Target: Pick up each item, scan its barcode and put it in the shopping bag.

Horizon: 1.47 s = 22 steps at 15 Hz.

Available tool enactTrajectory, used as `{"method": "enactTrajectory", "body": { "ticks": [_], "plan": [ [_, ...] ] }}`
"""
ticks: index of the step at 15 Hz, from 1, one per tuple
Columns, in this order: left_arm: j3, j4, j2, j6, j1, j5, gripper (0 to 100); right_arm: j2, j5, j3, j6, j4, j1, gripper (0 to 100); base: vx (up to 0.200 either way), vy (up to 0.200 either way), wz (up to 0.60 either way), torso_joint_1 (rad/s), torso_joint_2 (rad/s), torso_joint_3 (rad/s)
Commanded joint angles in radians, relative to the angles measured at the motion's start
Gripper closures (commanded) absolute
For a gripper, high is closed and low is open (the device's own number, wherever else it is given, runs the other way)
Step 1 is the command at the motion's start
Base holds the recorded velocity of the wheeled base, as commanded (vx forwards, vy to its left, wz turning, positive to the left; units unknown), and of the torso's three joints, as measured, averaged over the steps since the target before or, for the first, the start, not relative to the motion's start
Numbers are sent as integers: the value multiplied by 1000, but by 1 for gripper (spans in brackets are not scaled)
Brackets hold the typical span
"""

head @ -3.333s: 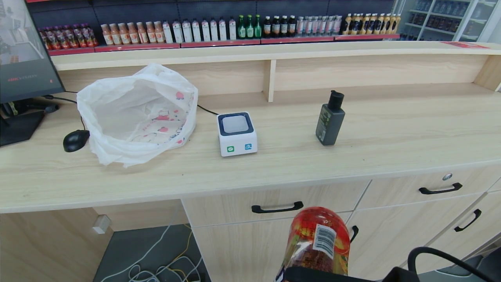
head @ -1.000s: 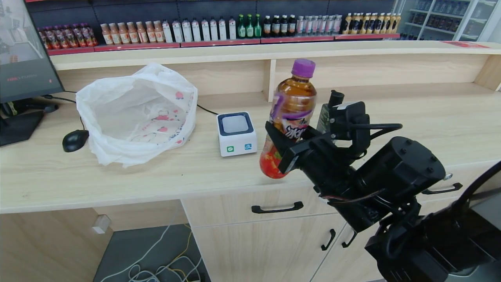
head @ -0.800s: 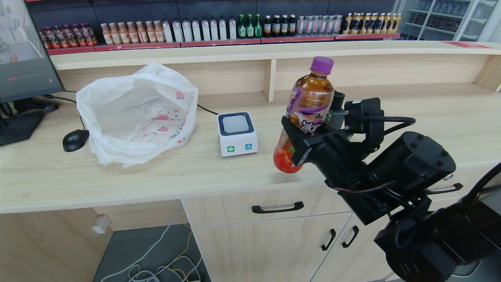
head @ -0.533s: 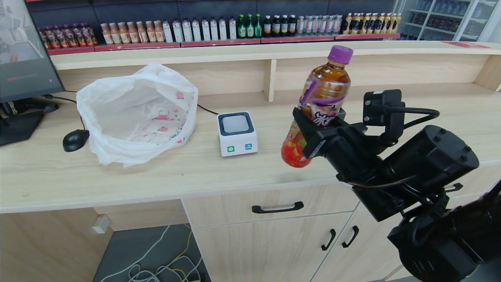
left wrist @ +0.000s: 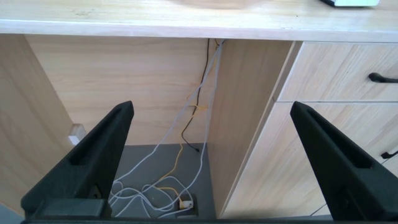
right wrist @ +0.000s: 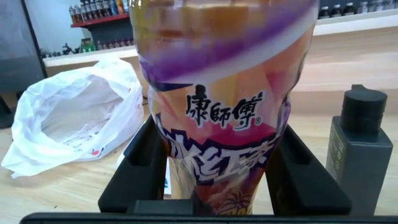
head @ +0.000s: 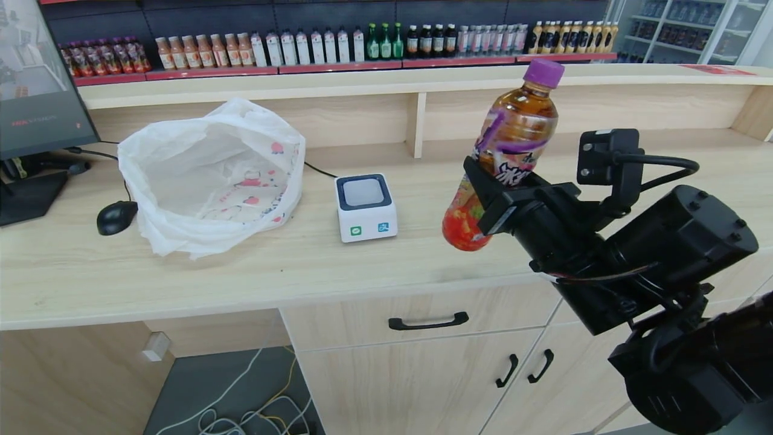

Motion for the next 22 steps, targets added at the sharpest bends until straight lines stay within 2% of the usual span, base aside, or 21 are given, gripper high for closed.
{"method": "enactTrajectory", "body": {
  "ticks": [1,11,19,22],
  "plan": [
    [0,0,0,0,0,0,0,-10,0,0,2,-2,-24,100,0,200,0,-12,-7,2],
    [0,0,0,0,0,0,0,-15,0,-14,1,-2,-18,100,0,200,0,5,3,1],
    [0,0,0,1,0,0,0,-58,0,-23,-5,-2,-17,100,0,0,0,0,0,0],
    [0,0,0,1,0,0,0,-59,3,43,-1,-2,-21,100,0,0,0,0,0,0]
  ]
}}
